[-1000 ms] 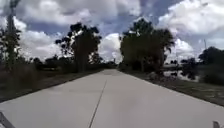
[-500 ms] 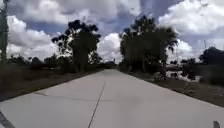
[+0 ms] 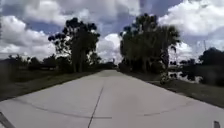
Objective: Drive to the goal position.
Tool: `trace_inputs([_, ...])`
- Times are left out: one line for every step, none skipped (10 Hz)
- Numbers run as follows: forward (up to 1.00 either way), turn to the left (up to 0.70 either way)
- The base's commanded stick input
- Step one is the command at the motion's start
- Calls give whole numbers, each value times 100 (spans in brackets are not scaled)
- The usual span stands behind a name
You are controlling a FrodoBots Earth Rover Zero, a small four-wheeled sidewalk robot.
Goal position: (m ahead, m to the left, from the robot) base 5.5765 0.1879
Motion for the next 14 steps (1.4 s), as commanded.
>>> trace_inputs([100, 0])
trace_inputs([100, 0])
trace_inputs([100, 0])
trace_inputs([100, 0])
trace_inputs([100, 0])
trace_inputs([100, 0])
trace_inputs([100, 0])
trace_inputs([100, 0])
trace_inputs([100, 0])
trace_inputs([100, 0])
trace_inputs([100, 0])
trace_inputs([100, 0])
trace_inputs([100, 0])
trace_inputs([100, 0])
